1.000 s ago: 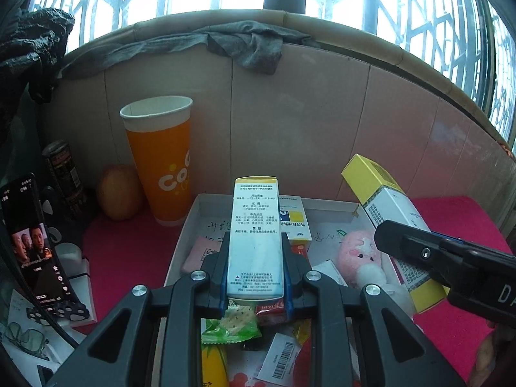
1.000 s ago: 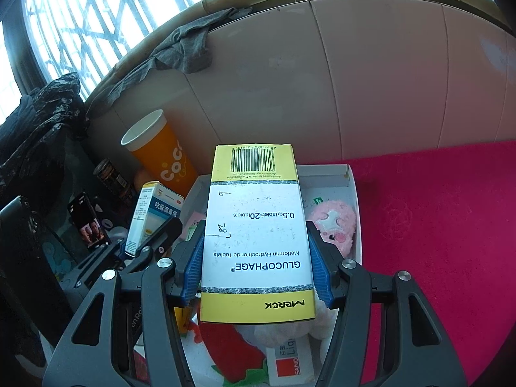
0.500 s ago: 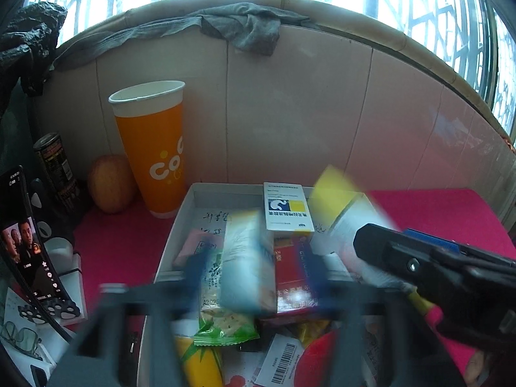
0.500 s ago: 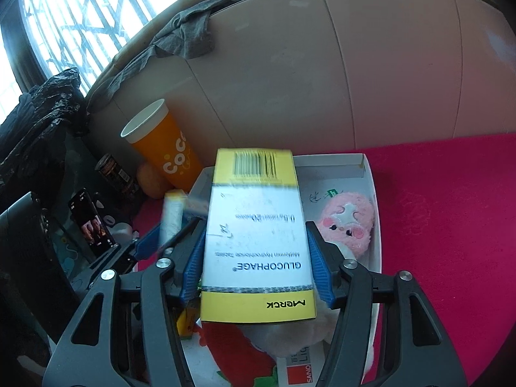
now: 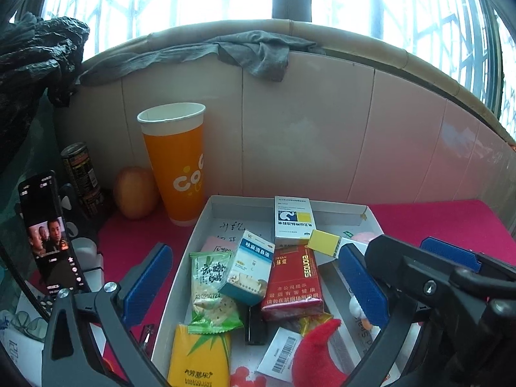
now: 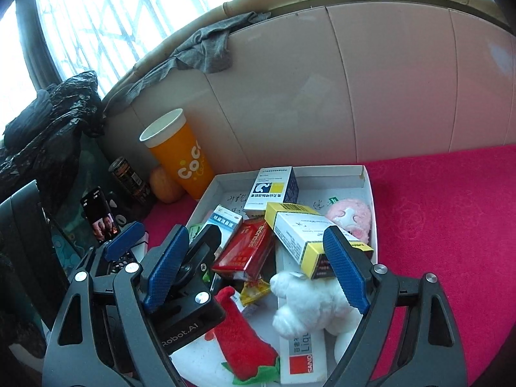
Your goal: Organize objects
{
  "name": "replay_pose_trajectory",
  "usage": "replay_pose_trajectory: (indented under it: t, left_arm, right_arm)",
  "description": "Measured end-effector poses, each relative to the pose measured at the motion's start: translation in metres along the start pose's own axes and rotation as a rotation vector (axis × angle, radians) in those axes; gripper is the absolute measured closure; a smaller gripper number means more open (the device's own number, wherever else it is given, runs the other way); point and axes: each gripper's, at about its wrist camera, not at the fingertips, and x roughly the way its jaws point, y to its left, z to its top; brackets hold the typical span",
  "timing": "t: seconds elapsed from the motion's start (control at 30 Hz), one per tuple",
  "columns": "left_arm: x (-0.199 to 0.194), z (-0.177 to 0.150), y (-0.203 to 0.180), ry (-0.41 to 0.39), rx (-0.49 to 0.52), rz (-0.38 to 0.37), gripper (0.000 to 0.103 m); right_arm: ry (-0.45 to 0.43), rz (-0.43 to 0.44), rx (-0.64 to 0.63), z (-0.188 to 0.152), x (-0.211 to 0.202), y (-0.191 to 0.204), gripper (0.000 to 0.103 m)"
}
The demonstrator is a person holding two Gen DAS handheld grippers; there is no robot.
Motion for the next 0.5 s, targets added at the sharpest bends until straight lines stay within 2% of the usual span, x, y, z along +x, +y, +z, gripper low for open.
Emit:
replay_pose_trajectory:
  t: [0.2, 0.3, 0.5]
  left_arm:
    - [-0.020, -0.006, 0.002, -0.049, -0.014, 0.067, 0.000]
    - [-0.030, -0.013, 0.002, -0.055, -0.034, 0.072, 0.000]
    - [-0.041, -0.024, 0.002, -0.047, -0.055, 0.057, 0.000]
  right_arm:
    - [-0.021, -0.001, 0.013, -0.008, -0.014, -0.004, 0.017]
    - [-0.047, 0.007, 0.019, -0.014, -0.028, -0.006, 0.017]
    - [-0.169, -0.084, -0.048, -0.028, -0.059, -0.002, 0.017]
